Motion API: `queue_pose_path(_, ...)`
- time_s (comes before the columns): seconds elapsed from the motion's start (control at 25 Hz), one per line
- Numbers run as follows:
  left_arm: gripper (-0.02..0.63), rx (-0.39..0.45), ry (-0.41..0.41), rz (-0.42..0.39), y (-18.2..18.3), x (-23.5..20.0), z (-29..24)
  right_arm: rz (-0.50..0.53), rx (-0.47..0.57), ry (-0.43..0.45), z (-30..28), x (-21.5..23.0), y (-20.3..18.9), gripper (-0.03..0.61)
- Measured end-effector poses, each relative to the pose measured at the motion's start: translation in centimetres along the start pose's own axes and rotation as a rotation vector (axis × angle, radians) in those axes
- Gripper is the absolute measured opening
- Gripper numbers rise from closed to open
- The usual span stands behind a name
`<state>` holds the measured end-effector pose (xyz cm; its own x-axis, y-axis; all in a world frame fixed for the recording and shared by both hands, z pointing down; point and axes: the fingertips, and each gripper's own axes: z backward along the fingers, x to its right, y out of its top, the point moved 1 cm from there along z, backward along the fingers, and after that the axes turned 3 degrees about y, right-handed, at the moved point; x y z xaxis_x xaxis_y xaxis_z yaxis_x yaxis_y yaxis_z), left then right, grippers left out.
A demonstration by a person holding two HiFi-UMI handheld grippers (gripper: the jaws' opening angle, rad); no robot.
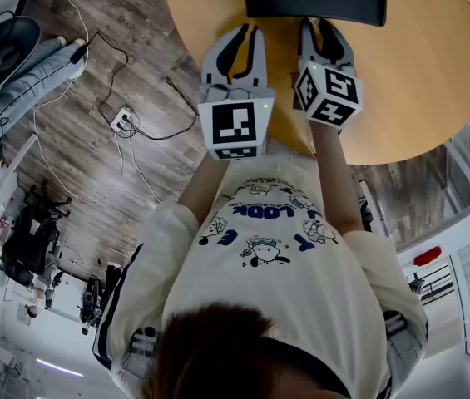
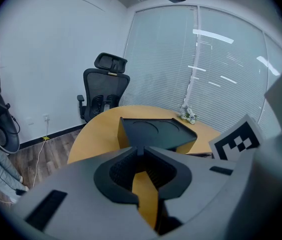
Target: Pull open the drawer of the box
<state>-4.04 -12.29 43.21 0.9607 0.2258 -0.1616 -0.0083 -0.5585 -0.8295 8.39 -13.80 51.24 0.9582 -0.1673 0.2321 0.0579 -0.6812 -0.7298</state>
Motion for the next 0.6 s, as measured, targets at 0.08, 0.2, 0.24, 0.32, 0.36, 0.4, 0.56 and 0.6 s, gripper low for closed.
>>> queue_pose_path(0.08, 0.049, 0.000, -0.001, 0.001, 0.03, -0.05, -0.13, 0.002, 0.003, -0.004, -0.23, 0.00, 0.13, 0.118)
queue_pose_path(0.2, 0.049, -0.002, -0.004, 0.001, -0.03, 0.05, -0.17, 0.005, 0.007, -0.006, -0.31, -0.04, 0.23, 0.087)
queue_pose_path(0.24, 0.049, -0.003, -0.005, 0.001, -0.08, 0.08, -0.15, 0.007, 0.009, -0.007, -0.28, -0.06, 0.22, 0.086)
queue_pose_path(0.32, 0.049, -0.005, -0.006, 0.000, -0.15, 0.07, -0.09, 0.008, 0.011, -0.006, -0.26, -0.11, 0.24, 0.086)
queue_pose_path(0.36, 0.049, -0.006, -0.007, 0.000, -0.16, 0.06, -0.06, 0.008, 0.012, -0.005, -0.28, -0.14, 0.25, 0.086)
queue_pose_path(0.4, 0.048, -0.006, -0.008, -0.001, -0.14, 0.06, -0.03, 0.008, 0.012, -0.004, -0.31, -0.14, 0.27, 0.086)
queue_pose_path(0.56, 0.049, -0.003, -0.007, -0.005, -0.04, 0.06, -0.04, 0.010, 0.015, -0.001, -0.42, 0.00, 0.40, 0.086)
queue_pose_path(0.6, 0.049, -0.003, -0.006, -0.006, -0.08, -0.01, -0.03, 0.009, 0.016, 0.000, -0.45, 0.00, 0.41, 0.086)
